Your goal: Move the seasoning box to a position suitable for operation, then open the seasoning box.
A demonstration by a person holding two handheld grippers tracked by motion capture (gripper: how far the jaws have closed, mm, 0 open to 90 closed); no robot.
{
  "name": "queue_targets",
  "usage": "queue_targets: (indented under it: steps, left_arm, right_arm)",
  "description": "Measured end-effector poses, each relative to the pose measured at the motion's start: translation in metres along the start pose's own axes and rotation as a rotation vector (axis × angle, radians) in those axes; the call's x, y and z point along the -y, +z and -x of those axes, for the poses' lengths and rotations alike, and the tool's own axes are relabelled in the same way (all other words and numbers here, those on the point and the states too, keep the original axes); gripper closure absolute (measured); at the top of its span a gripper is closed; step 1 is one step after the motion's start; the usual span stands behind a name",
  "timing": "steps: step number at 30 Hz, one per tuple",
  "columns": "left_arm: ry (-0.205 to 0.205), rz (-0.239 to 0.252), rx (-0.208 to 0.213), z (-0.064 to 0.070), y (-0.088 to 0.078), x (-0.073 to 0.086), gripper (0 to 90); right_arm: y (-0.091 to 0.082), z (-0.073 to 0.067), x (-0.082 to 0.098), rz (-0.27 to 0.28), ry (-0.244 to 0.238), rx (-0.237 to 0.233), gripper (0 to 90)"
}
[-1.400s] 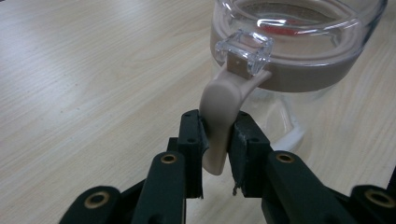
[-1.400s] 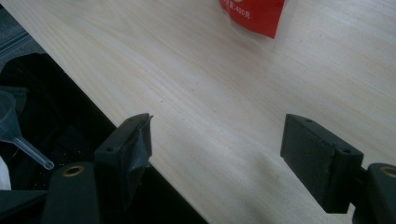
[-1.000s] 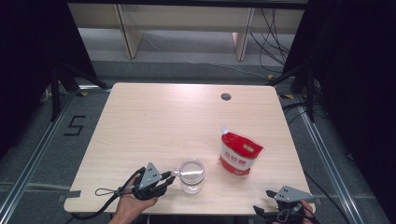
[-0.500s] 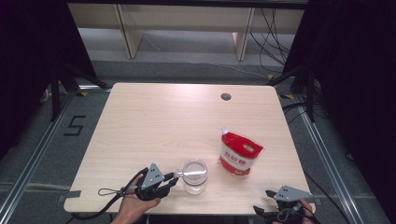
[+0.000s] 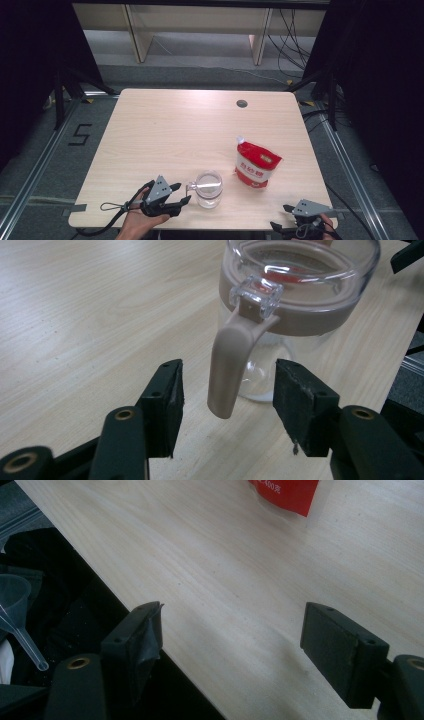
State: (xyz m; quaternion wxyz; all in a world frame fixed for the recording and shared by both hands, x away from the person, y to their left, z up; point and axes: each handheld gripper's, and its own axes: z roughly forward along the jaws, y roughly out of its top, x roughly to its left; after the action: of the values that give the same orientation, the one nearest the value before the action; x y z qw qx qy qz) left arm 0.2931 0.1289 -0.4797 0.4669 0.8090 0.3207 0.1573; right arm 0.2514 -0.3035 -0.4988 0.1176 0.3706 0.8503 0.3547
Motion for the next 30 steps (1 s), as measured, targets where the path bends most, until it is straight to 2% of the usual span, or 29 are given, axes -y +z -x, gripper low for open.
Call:
queue_targets:
  steps: [2, 3, 4, 5, 6, 8, 10, 11, 12, 13, 14, 15, 16, 17, 18, 21, 22, 25, 26, 27, 28, 30]
  left_arm:
    - [-0.011, 0.010, 0.008, 0.000, -0.003, 0.000, 45.1]
    - [0.006, 0.009, 0.009, 0.000, -0.004, -0.001, 44.8]
    - [0.005, 0.007, 0.010, 0.000, -0.006, -0.001, 44.5]
    - [-0.021, 0.008, 0.015, 0.001, -0.007, -0.001, 43.8]
    - [-0.022, 0.018, 0.019, 0.001, -0.008, -0.001, 43.3]
    - [0.002, 0.016, 0.020, 0.000, -0.012, -0.003, 43.0]
    - [-0.009, 0.021, 0.021, 0.000, -0.014, -0.004, 42.8]
    - [-0.042, 0.029, 0.020, 0.001, -0.015, -0.004, 42.8]
    - [-0.034, 0.036, 0.021, 0.000, -0.016, -0.005, 43.1]
    - [-0.024, 0.034, 0.019, -0.001, -0.017, -0.006, 44.3]
    - [-0.053, 0.042, 0.027, 0.000, -0.018, -0.006, 45.6]
    - [-0.053, 0.048, 0.021, 0.000, -0.019, -0.007, 46.8]
    - [-0.053, 0.048, 0.021, 0.000, -0.019, -0.007, 49.6]
    - [-0.037, 0.068, 0.020, -0.001, -0.020, -0.008, 49.6]
    - [-0.044, 0.081, 0.021, -0.001, -0.022, -0.009, 57.7]
    - [-0.077, 0.096, 0.017, -0.001, -0.026, -0.011, 67.3]
    - [-0.078, 0.102, 0.013, -0.001, -0.027, -0.012, 70.3]
    - [-0.052, 0.115, -0.010, 0.002, -0.029, -0.018, 77.4]
    - [-0.052, 0.115, -0.010, 0.002, -0.029, -0.018, 79.1]
    - [-0.032, 0.120, -0.009, 0.006, -0.030, -0.023, 80.3]
    - [-0.040, 0.137, 0.006, 0.008, -0.028, -0.025, 80.7]
    - [-0.032, 0.130, 0.005, 0.008, -0.028, -0.027, 81.2]
  right_arm:
    - [0.000, 0.001, 0.000, 0.002, -0.006, 0.004, 25.6]
    - [0.000, 0.000, 0.000, 0.001, -0.002, 0.003, 25.6]
    - [0.001, 0.000, -0.001, 0.004, -0.006, 0.002, 25.6]
    - [0.001, 0.000, -0.001, 0.000, -0.012, 0.006, 25.6]
    - [0.002, 0.001, -0.002, 0.002, -0.023, 0.005, 25.6]
    - [0.002, 0.001, -0.003, 0.003, -0.033, 0.002, 25.6]
    - [0.002, 0.001, -0.003, 0.002, -0.028, -0.001, 25.6]
    - [0.003, 0.001, -0.003, 0.004, -0.027, -0.003, 25.6]
    - [0.002, 0.000, -0.003, 0.002, -0.021, -0.004, 25.6]
    - [0.003, -0.002, -0.003, -0.006, 0.003, -0.013, 25.6]
    - [0.004, -0.001, -0.004, -0.002, -0.002, -0.010, 25.6]
    - [0.004, 0.000, -0.005, 0.001, -0.031, -0.012, 25.6]
    - [0.004, 0.000, -0.005, 0.001, -0.031, -0.012, 25.6]
    - [0.004, 0.000, -0.005, 0.001, -0.022, -0.014, 25.6]
    - [0.005, 0.000, -0.005, 0.008, -0.025, -0.021, 25.6]
    - [0.006, -0.001, -0.006, 0.004, -0.023, -0.022, 25.6]
    - [0.006, -0.001, -0.007, 0.017, -0.036, -0.021, 25.6]
    - [0.005, -0.003, -0.009, 0.035, -0.037, -0.028, 25.6]
    - [0.005, -0.003, -0.009, 0.035, -0.037, -0.028, 25.6]
    - [0.005, -0.004, -0.011, 0.046, -0.033, -0.030, 25.6]
    - [0.005, -0.003, -0.012, 0.054, -0.032, -0.036, 25.7]
    - [0.005, -0.004, -0.013, 0.063, -0.026, -0.044, 25.7]
